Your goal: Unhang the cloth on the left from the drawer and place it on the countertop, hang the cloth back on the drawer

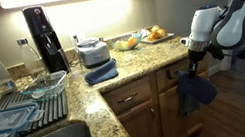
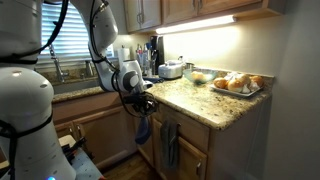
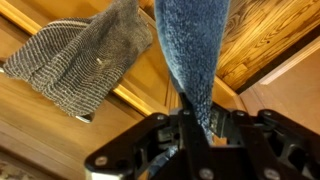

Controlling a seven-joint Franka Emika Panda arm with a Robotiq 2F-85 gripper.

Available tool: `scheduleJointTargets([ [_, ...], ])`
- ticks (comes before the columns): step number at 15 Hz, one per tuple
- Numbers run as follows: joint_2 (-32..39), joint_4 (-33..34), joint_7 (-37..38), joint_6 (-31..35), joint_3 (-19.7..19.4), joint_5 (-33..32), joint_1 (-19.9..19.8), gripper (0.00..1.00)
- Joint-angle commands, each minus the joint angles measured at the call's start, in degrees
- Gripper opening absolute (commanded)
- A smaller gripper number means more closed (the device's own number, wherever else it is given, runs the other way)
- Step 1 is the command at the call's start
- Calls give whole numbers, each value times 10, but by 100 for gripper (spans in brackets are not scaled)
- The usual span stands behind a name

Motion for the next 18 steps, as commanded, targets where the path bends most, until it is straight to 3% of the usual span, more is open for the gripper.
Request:
scheduleJointTargets([
  [1, 33, 27, 34, 21, -33, -10, 42, 6],
  [4, 55, 48, 39, 20, -40, -4, 59, 6],
  [18, 138, 109, 46, 9, -34, -4, 52, 6],
])
